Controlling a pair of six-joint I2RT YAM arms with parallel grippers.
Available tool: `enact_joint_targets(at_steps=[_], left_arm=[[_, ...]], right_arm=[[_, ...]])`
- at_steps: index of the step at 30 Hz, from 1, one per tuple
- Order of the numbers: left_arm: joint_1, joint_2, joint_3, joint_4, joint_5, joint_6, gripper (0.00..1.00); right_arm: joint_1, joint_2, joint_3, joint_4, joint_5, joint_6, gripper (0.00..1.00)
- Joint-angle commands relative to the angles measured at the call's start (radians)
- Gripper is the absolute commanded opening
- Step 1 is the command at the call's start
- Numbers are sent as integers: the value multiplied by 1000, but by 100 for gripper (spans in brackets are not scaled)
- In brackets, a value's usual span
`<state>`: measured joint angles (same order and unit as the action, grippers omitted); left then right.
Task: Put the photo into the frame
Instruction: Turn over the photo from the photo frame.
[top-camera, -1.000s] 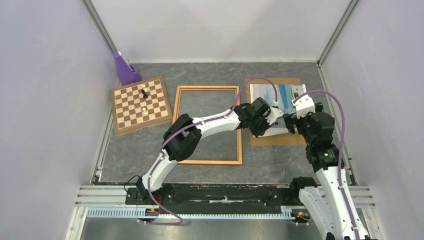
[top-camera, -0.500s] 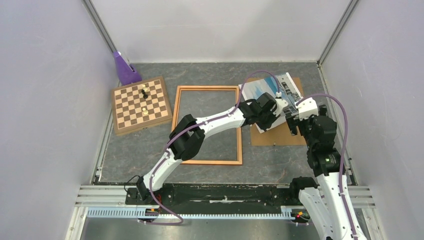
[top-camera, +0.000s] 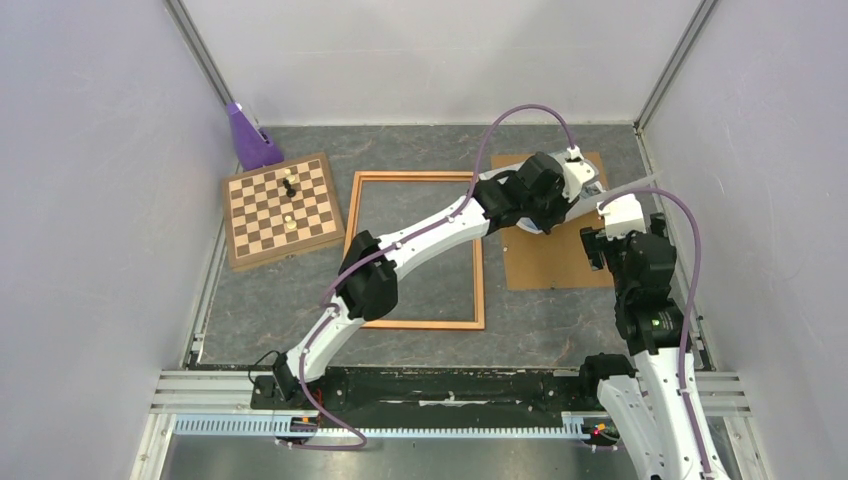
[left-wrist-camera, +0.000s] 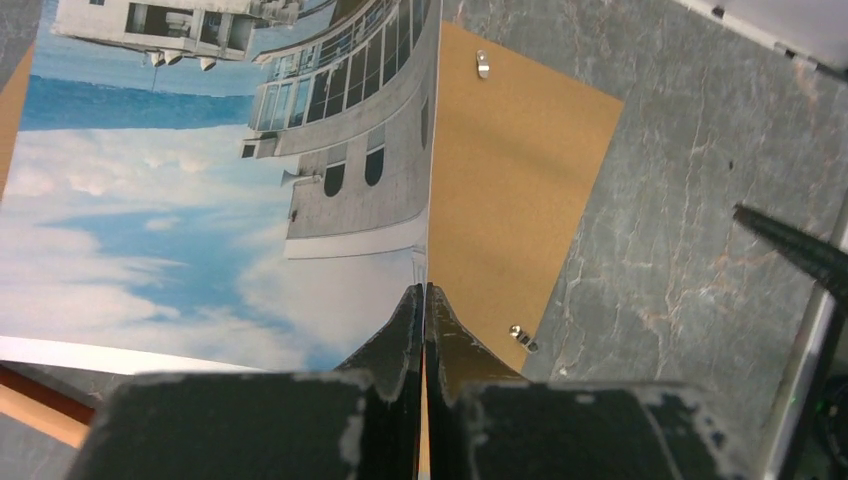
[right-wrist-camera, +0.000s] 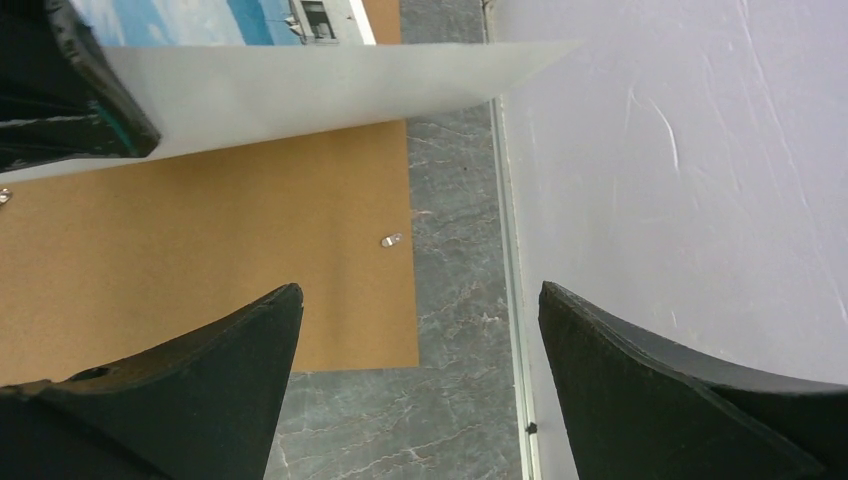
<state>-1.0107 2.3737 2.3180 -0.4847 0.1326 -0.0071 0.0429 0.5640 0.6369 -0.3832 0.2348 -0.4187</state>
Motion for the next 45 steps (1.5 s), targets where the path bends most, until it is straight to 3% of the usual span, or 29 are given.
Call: enact_joint_targets(at_steps=[1,9,16,24,28,35,45], left_arm=[[-2,-105,15,-65,35,129,2],[-23,-248,-107,-195,6,346,2],[-22,-363,-189,-262,-11,360,2],[-2,-408,-55,-315,-112,375,2],[58,-427,12,-318,-112,296,2],[198,-543,12,-322,17,195,2],[339,-719,-30,-454,306,299,2]], right_arm=[[-6,-5,-5,21,47,9,91],[-9,7,4,25,52,11,91],[-21,7,69,26,94,39,92],[-24,49,253,-10,77,81,94],[-24,100,323,-24,37,96,95],[-24,179,366,-3,-110,119,98],[-24,305,371,70,-546,31,98]])
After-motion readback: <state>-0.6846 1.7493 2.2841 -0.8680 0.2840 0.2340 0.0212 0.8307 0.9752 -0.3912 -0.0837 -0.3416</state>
